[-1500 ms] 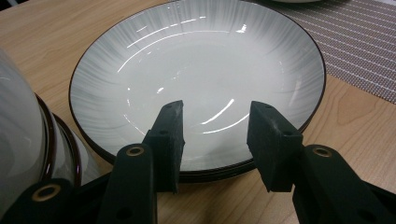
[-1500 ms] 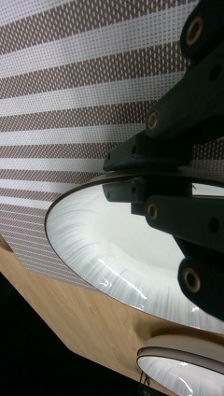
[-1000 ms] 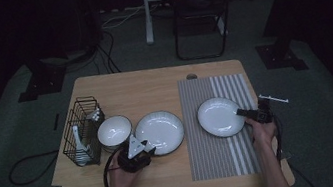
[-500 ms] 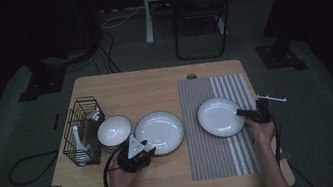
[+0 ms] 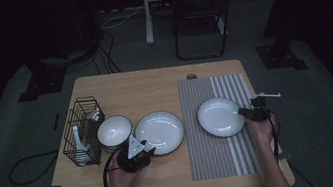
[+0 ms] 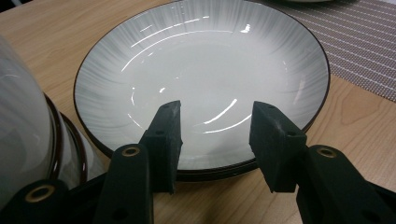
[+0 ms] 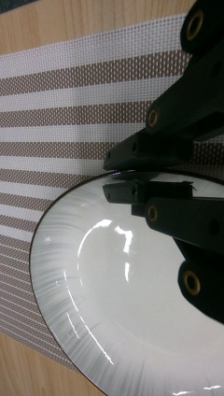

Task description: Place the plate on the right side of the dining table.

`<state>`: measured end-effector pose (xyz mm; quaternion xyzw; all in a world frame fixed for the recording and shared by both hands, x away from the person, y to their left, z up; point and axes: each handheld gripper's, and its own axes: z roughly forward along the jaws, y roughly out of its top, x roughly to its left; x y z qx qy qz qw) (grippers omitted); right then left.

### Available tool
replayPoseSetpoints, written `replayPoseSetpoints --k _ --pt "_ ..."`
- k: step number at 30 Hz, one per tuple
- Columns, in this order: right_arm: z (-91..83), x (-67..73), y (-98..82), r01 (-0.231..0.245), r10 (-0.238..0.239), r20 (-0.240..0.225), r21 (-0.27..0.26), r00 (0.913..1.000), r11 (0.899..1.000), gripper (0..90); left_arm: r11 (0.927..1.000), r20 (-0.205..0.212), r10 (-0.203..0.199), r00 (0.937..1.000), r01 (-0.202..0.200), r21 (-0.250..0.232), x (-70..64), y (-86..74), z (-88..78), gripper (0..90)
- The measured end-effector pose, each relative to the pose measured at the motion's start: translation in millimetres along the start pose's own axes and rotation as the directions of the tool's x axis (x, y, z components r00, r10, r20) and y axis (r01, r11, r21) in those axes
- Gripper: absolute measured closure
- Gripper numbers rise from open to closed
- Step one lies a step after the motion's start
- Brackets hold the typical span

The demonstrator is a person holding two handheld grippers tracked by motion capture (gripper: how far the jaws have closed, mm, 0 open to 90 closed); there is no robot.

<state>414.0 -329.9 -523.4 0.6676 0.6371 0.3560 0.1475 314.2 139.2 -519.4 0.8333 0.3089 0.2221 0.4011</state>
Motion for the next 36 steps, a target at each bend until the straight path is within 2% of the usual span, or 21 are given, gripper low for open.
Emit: replayPoseSetpoints --k 5,8,12,17,20,27,36 --pt "-3.2 0.5 0.8 0.005 -0.005 0.018 -0.009 0.9998 1.000 80.8 1.0000 -0.002 0.001 1.0000 -0.001 0.000 -0.3 0.1 -0.3 54.4" --pt "-5.3 -0.2 1.7 0.008 -0.008 0.033 -0.016 0.9994 1.000 75.9 1.0000 -0.002 0.004 1.0000 -0.004 0.003 -0.4 0.3 -0.8 54.3" --pt "-9.9 0.3 5.2 0.013 -0.013 0.013 -0.026 0.9998 1.000 68.2 1.0000 -0.001 0.008 1.0000 -0.008 -0.002 -2.1 0.6 -2.0 54.3" --pt "-17.8 9.4 11.4 0.066 -0.066 0.004 -0.043 0.9978 0.997 61.2 0.9999 0.001 0.015 0.9999 -0.015 -0.007 -3.8 0.5 -6.6 54.1" --pt "-20.0 13.9 13.9 0.078 -0.079 -0.023 -0.040 0.9966 0.996 58.5 0.9998 0.005 0.015 0.9999 -0.015 -0.016 -4.3 0.0 -9.9 54.1" --pt "-21.6 27.6 18.4 0.108 -0.110 -0.045 -0.046 0.9929 0.993 56.9 0.9995 0.004 0.026 0.9997 -0.026 -0.018 -5.7 -2.1 -17.4 53.8" --pt "-23.5 41.8 22.3 0.146 -0.150 -0.076 -0.053 0.9857 0.988 57.1 0.9998 0.009 0.017 0.9998 -0.017 -0.013 -6.3 -7.6 -23.5 53.7"
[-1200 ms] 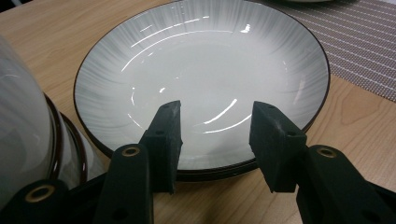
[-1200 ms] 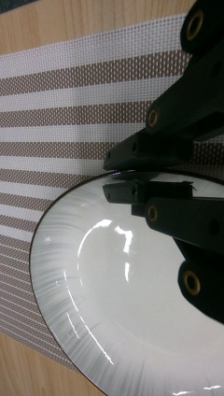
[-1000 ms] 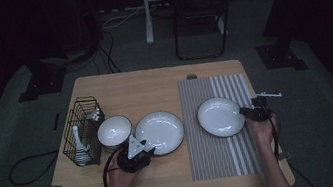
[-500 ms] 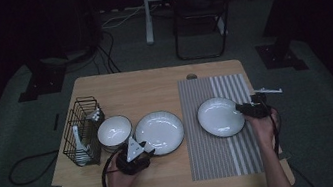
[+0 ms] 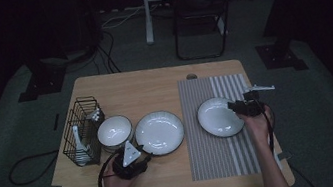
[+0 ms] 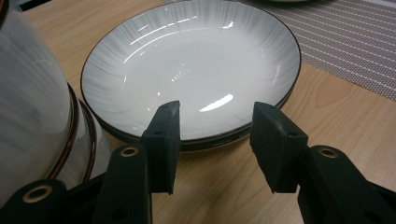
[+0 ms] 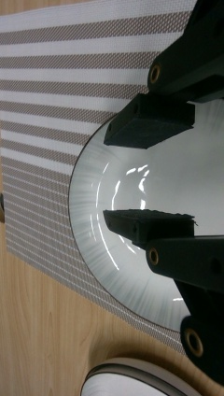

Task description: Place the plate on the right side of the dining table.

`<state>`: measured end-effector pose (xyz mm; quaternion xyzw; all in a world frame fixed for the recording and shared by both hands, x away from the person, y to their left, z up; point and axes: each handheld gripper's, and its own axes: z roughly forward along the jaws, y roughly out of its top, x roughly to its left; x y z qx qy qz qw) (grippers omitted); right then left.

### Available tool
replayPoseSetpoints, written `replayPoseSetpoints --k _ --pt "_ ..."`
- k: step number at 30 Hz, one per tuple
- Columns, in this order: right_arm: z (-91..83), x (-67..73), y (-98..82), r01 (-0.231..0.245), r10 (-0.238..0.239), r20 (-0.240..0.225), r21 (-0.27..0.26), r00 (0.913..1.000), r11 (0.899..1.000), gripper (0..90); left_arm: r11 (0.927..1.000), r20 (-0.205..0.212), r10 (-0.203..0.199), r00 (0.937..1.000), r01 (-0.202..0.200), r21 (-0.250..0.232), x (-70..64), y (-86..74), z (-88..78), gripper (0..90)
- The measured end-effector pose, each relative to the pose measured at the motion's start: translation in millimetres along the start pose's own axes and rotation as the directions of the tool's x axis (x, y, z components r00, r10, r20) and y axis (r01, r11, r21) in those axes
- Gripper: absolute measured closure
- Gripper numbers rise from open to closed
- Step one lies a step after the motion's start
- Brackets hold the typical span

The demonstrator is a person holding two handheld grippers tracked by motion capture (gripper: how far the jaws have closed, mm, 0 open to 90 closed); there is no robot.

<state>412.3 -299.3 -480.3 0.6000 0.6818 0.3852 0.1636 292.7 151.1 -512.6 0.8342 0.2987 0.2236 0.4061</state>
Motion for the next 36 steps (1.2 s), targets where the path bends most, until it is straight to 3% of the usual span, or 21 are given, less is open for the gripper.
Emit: replayPoseSetpoints --k 15,25,36 --pt "1.2 21.6 10.1 0.032 -0.032 -0.047 -0.013 0.9983 0.999 57.9 0.9985 0.031 0.004 0.9995 -0.005 0.054 -2.4 -5.4 6.0 53.8" --pt "2.1 45.2 17.3 0.080 -0.082 -0.095 -0.019 0.9922 0.997 57.4 0.9961 0.095 -0.023 0.9953 0.015 0.087 -2.7 -11.4 5.6 53.6" --pt "2.4 61.7 21.2 0.107 -0.109 -0.144 -0.019 0.9836 0.994 50.7 0.9926 0.109 -0.013 0.9939 0.000 0.122 -3.6 -13.0 10.7 53.1"
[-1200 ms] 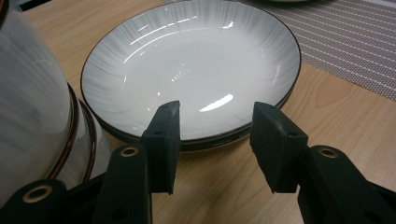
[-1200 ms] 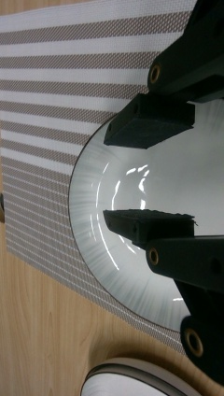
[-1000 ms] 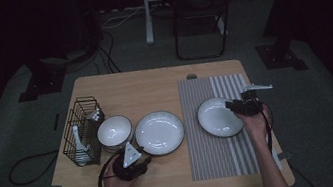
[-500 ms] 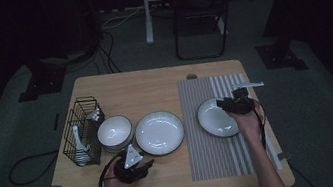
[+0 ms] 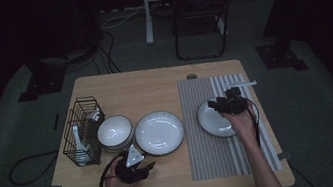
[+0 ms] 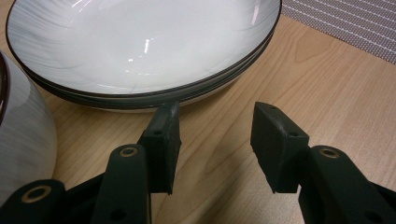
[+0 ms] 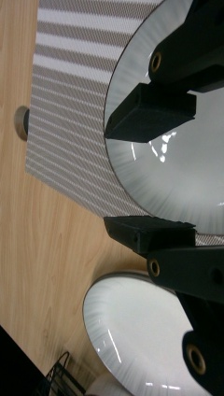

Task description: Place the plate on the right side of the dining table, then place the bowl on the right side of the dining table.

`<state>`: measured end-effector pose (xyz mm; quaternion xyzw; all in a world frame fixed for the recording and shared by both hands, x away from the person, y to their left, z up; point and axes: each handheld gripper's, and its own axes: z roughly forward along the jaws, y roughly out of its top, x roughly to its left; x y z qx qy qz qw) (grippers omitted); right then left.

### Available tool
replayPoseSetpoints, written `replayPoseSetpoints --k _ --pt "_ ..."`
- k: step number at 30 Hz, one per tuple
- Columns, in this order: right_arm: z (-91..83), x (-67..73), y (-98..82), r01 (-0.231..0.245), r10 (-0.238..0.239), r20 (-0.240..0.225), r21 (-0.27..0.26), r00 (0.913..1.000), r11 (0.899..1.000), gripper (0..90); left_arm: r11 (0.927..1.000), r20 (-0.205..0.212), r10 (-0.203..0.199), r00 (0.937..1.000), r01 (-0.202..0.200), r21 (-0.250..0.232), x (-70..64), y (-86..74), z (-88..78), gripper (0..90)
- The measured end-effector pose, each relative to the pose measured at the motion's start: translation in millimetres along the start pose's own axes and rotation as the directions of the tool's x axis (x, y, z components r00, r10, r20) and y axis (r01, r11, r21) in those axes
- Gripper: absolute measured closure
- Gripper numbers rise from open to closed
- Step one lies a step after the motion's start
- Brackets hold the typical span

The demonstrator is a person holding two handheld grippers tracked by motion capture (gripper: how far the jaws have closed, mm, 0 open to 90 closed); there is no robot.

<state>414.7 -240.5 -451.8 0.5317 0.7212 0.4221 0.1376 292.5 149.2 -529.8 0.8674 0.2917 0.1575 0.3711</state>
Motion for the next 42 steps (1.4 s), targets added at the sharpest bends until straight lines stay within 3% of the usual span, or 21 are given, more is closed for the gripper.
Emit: replayPoseSetpoints --k 10,17,25,34,42 --pt "6.4 17.7 2.4 0.046 -0.046 -0.010 0.018 0.9989 0.999 48.8 0.9998 0.009 0.010 0.9999 -0.010 0.019 -1.8 -0.3 1.8 53.1" --pt "14.4 30.0 1.7 0.078 -0.076 -0.043 0.030 0.9962 0.997 49.5 0.9989 0.013 0.028 0.9995 -0.029 0.037 -4.2 0.1 3.3 52.7" --pt "19.8 42.0 3.5 0.078 -0.074 -0.097 0.032 0.9926 0.996 44.7 0.9979 0.023 0.039 0.9989 -0.041 0.051 -5.5 -0.2 5.3 52.7" --pt "31.5 64.4 8.3 0.128 -0.120 -0.129 0.050 0.9843 0.991 41.8 0.9963 0.038 0.053 0.9979 -0.056 0.066 -7.4 -0.1 6.7 52.0" --pt "38.7 79.5 13.4 0.147 -0.136 -0.171 0.052 0.9758 0.988 43.8 0.9950 0.094 0.061 0.9937 -0.068 0.073 -8.1 -0.6 8.7 50.3"
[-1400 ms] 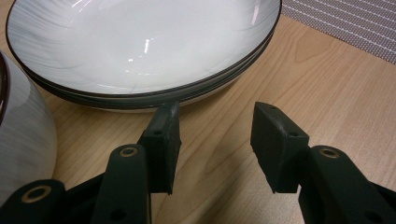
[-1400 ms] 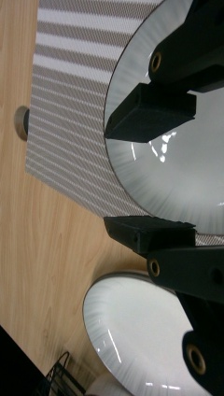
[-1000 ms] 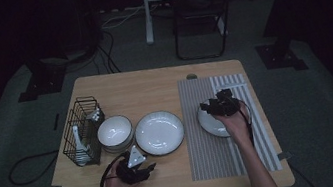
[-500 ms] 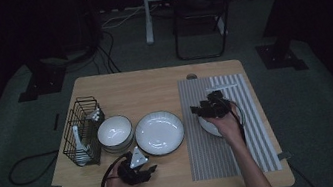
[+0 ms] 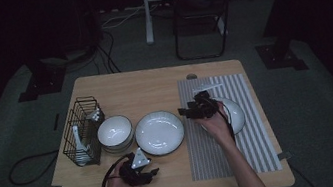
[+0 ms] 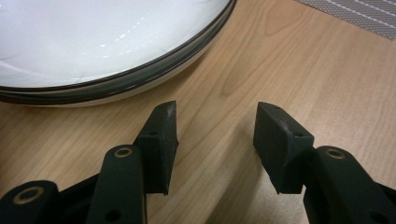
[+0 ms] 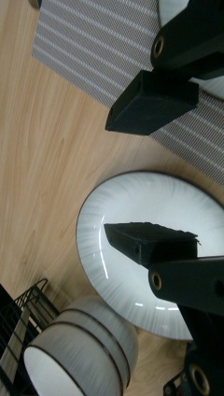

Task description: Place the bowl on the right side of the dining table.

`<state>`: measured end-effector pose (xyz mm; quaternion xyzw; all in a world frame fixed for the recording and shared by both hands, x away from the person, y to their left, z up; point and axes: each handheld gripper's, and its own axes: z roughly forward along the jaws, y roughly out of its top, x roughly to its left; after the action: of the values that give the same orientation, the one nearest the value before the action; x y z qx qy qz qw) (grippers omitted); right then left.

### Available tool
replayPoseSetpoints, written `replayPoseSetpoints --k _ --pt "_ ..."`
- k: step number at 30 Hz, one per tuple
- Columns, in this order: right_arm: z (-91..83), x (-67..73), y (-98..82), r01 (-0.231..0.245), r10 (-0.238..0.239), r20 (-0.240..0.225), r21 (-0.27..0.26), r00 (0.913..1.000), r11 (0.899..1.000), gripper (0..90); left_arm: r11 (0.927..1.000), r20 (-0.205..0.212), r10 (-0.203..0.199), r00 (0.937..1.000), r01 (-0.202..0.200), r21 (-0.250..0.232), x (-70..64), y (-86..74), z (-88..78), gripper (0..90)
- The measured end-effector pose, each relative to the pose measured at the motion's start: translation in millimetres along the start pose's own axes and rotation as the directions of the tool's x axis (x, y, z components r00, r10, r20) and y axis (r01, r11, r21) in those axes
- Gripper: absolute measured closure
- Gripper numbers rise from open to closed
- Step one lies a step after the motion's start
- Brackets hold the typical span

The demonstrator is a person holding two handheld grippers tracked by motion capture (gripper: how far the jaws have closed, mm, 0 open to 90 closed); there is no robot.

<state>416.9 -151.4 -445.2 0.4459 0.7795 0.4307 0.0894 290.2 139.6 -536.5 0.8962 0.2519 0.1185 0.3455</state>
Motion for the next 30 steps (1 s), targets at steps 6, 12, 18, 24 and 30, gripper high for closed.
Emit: replayPoseSetpoints --k 6,12,18,24,30 --pt "7.2 9.0 3.0 0.012 -0.012 -0.021 0.009 0.9997 1.000 43.8 1.0000 0.032 0.000 0.9995 -0.001 0.008 2.8 -0.8 -0.5 46.8" --pt "12.3 17.8 7.7 0.037 -0.036 -0.035 0.017 0.9987 0.999 44.3 0.9998 0.060 0.019 0.9980 -0.019 0.004 4.7 -2.2 -0.4 41.6" --pt "17.4 27.2 14.1 0.054 -0.054 -0.059 0.013 0.9968 0.998 44.6 0.9999 0.092 -0.002 0.9958 0.003 -0.013 8.4 -4.3 -0.7 38.2" --pt "24.7 35.9 18.5 0.062 -0.060 -0.091 0.013 0.9941 0.998 44.6 0.9997 0.083 0.019 0.9964 -0.018 -0.015 6.6 -4.1 0.2 37.3" --pt "29.8 44.6 25.2 0.073 -0.071 -0.111 0.014 0.9913 0.997 44.8 0.9993 0.079 0.034 0.9963 -0.033 -0.016 6.8 -4.1 0.5 36.6"
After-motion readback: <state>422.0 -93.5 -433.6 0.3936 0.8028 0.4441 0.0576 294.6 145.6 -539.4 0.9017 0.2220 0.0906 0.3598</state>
